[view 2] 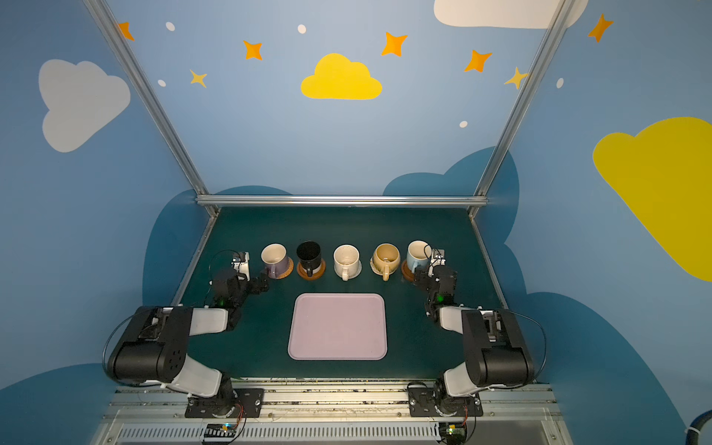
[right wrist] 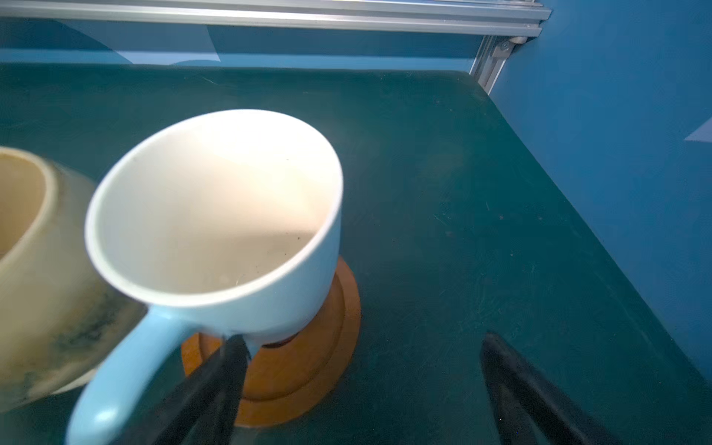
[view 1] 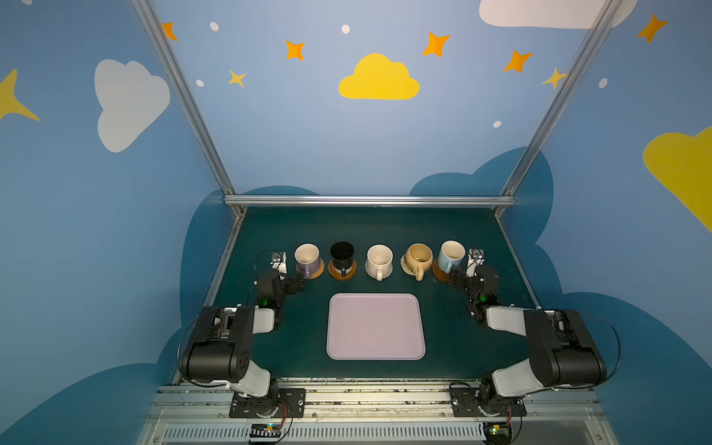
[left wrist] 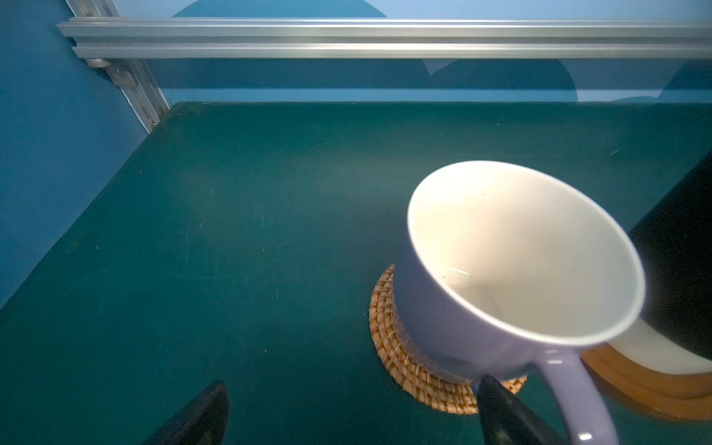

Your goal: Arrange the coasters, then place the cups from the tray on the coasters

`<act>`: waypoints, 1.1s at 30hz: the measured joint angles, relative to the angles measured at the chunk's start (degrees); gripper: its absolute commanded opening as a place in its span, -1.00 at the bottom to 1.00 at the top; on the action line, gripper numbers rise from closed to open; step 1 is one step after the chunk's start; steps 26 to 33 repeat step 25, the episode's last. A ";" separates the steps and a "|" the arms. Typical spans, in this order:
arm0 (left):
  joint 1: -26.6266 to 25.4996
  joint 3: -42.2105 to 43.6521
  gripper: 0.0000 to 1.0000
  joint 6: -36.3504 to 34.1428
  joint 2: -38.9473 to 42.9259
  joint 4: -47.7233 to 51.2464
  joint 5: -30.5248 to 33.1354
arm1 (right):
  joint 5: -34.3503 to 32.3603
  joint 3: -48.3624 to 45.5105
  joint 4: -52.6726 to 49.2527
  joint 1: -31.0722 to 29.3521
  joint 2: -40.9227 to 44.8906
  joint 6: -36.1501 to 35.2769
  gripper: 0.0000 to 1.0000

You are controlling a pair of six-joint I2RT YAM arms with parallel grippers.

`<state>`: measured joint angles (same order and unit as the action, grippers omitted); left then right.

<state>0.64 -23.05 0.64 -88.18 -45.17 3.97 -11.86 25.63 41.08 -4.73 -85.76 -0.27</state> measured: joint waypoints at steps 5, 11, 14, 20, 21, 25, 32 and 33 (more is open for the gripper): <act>0.09 -0.02 1.00 0.04 0.00 0.17 -0.70 | 2.21 -2.93 5.16 0.98 -1.97 0.28 0.89; 0.09 -0.02 1.00 0.02 0.00 0.26 -0.90 | 3.43 -3.67 6.97 1.03 -2.21 0.35 0.89; 0.09 -0.02 0.99 0.02 0.00 0.26 -1.03 | 3.58 -3.80 8.22 1.03 -2.43 0.35 0.89; 0.09 -0.02 1.00 0.00 0.00 0.31 -1.31 | 3.85 -3.69 7.93 1.01 -2.29 0.39 0.89; 0.09 -0.02 0.99 0.00 0.00 0.31 -1.31 | 3.93 -3.69 7.80 1.03 -2.29 0.42 0.89; 0.09 -0.02 0.99 0.00 0.00 0.35 -1.46 | 4.04 -3.63 7.58 1.18 -2.29 0.44 0.89; 0.09 -0.02 0.99 0.00 0.00 0.35 -1.46 | 4.04 -3.63 7.58 1.18 -2.29 0.44 0.89; 0.09 -0.02 0.99 0.00 0.00 0.35 -1.46 | 4.04 -3.63 7.58 1.18 -2.29 0.44 0.89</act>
